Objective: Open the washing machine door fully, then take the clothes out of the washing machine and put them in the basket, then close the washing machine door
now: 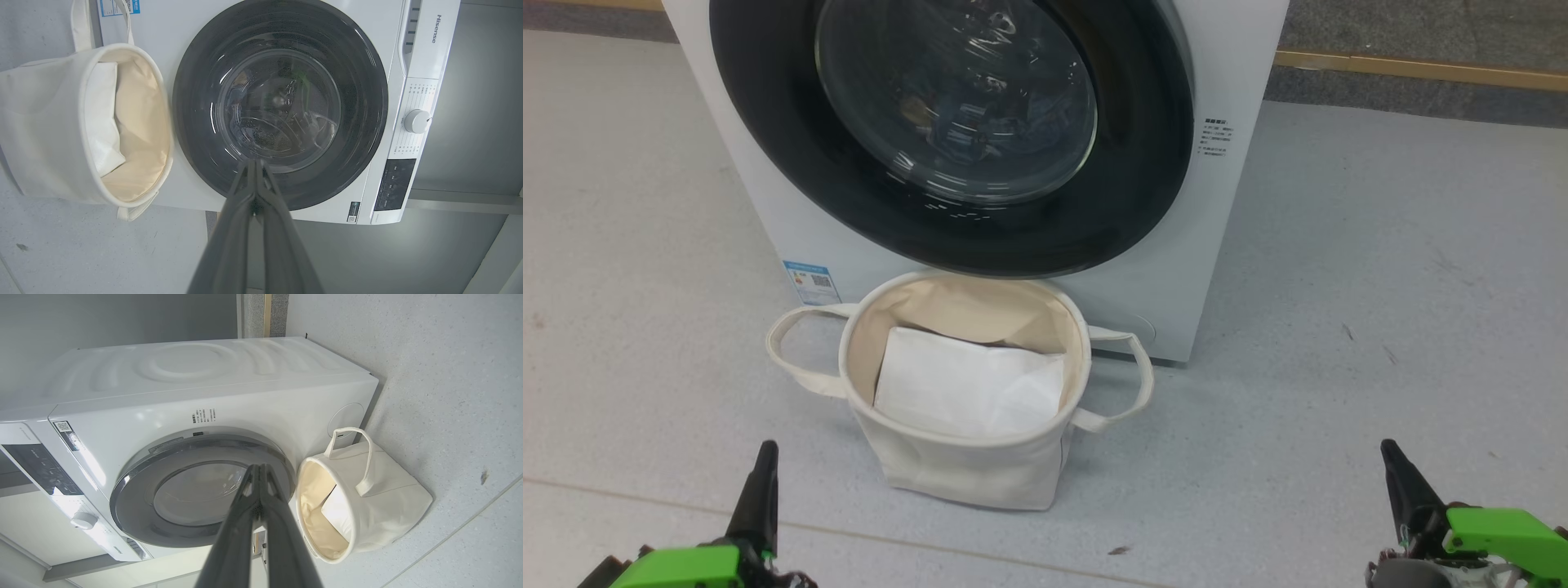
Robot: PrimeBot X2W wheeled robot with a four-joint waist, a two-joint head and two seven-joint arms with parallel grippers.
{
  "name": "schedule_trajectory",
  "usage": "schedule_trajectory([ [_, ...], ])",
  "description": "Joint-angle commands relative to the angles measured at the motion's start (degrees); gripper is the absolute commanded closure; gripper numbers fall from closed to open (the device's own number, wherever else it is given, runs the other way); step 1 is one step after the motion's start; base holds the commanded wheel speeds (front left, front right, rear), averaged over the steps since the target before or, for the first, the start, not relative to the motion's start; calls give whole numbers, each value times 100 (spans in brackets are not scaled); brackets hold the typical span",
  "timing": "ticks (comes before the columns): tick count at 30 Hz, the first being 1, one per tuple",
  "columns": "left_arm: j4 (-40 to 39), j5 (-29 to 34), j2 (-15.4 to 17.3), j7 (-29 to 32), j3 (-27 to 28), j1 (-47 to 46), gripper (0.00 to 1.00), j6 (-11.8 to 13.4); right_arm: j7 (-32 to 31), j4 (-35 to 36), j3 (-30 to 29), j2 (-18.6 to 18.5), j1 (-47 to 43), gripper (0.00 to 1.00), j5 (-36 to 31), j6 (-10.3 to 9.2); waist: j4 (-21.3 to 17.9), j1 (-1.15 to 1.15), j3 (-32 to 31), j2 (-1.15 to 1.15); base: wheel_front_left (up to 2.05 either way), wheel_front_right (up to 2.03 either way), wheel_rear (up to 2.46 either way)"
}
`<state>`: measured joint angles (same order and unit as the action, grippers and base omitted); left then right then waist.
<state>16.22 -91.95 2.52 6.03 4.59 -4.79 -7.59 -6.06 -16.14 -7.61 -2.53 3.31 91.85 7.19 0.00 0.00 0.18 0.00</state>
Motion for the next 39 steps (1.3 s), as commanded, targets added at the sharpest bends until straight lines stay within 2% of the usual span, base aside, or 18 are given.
schedule_trajectory([
  [1, -220, -24, 36, 44, 191, -139, 100, 10, -41, 212, 111, -34, 287, 100, 34, 30, 0, 0, 0, 0, 0, 0, 0],
  [39, -220, -24, 36, 44, 191, -139, 100, 10, -41, 212, 111, -34, 287, 100, 34, 30, 0, 0, 0, 0, 0, 0, 0],
])
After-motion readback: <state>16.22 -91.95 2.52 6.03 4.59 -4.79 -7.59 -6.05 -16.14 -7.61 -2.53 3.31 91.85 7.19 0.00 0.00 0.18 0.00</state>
